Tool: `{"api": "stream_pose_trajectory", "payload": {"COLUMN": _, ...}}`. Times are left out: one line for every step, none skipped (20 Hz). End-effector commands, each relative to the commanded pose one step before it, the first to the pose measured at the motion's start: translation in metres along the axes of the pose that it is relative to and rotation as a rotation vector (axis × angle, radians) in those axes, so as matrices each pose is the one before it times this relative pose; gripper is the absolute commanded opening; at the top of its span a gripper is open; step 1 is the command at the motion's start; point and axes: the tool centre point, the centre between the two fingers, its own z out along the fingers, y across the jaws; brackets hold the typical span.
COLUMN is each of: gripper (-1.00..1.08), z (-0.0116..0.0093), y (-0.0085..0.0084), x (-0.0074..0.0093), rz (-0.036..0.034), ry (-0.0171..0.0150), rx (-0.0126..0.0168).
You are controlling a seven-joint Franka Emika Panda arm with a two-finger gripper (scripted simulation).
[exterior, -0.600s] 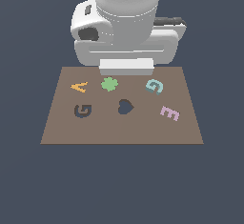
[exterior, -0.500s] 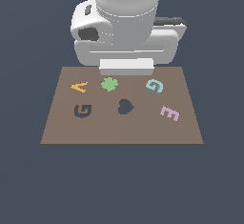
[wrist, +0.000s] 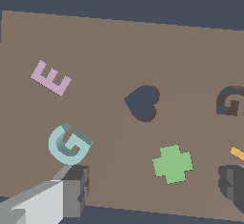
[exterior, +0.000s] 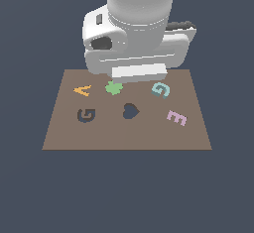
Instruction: Insert a designated object into the corresponding slot on a board.
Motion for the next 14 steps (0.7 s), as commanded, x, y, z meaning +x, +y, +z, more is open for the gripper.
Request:
{"api": "stream_pose_trajectory", "payload": {"gripper": 1.00, "z": 0.00508, "y": -0.00559, "x": 0.00138, "rz": -0.04857, "ry": 0.00147, "rx": -0.00158}}
{"api": "stream_pose_trajectory", "payload": {"gripper": 1.00, "z": 0.00241, "y": -0.00261, "x": 0.00074, "rz": -0.02373, "ry": 0.00092, "rx": -0.00084}}
{"api": "stream_pose_trajectory", "payload": {"gripper": 1.00, "z": 0.00261, "y": -0.00283, "x": 0.00080, "rz": -0.02572, "ry": 0.00100, "rx": -0.00092}}
{"api": "stream_pose_trajectory", "payload": {"gripper": 1.00, "z": 0.00281, "y": -0.00306, "x": 0.00086, "rz": -0.02775, "ry": 0.00108, "rx": -0.00099}}
{"api": "stream_pose_trajectory", "payload": {"gripper": 1.00, "z": 0.00302, "y": -0.00329, "x": 0.00091, "rz": -0.02979, "ry": 0.00116, "rx": -0.00107}}
{"api": "stream_pose_trajectory", "payload": {"gripper": 1.00, "z": 0.00323, "y": -0.00352, "x": 0.00097, "rz": -0.03186, "ry": 0.00124, "rx": -0.00115}}
{"api": "stream_pose_trajectory", "payload": {"gripper": 1.00, "z": 0.00344, "y": -0.00375, "x": 0.00103, "rz": -0.03395, "ry": 0.00132, "rx": -0.00123}}
{"api": "stream_pose_trajectory", "payload": {"gripper": 1.00, "z": 0.00365, "y": -0.00399, "x": 0.00108, "rz": -0.03608, "ry": 0.00141, "rx": -0.00132}}
{"api": "stream_pose_trajectory", "payload": {"gripper": 1.00, "z": 0.00387, "y": -0.00423, "x": 0.00114, "rz": -0.03822, "ry": 0.00149, "rx": -0.00140}}
{"api": "stream_pose_trajectory", "payload": {"gripper": 1.00, "z": 0.00409, "y": -0.00448, "x": 0.00119, "rz": -0.04040, "ry": 0.00158, "rx": -0.00149}}
{"api": "stream_pose_trajectory", "payload": {"gripper": 1.00, "z": 0.00431, "y": -0.00473, "x": 0.00124, "rz": -0.04262, "ry": 0.00167, "rx": -0.00158}}
{"api": "stream_pose_trajectory", "payload": {"gripper": 1.00, "z": 0.00453, "y": -0.00497, "x": 0.00129, "rz": -0.04473, "ry": 0.00175, "rx": -0.00167}}
{"api": "stream_pose_trajectory", "payload": {"gripper": 1.00, "z": 0.00447, "y": -0.00491, "x": 0.00127, "rz": -0.04414, "ry": 0.00172, "rx": -0.00166}}
{"api": "stream_pose_trajectory", "payload": {"gripper": 1.00, "z": 0.00429, "y": -0.00471, "x": 0.00121, "rz": -0.04238, "ry": 0.00165, "rx": -0.00161}}
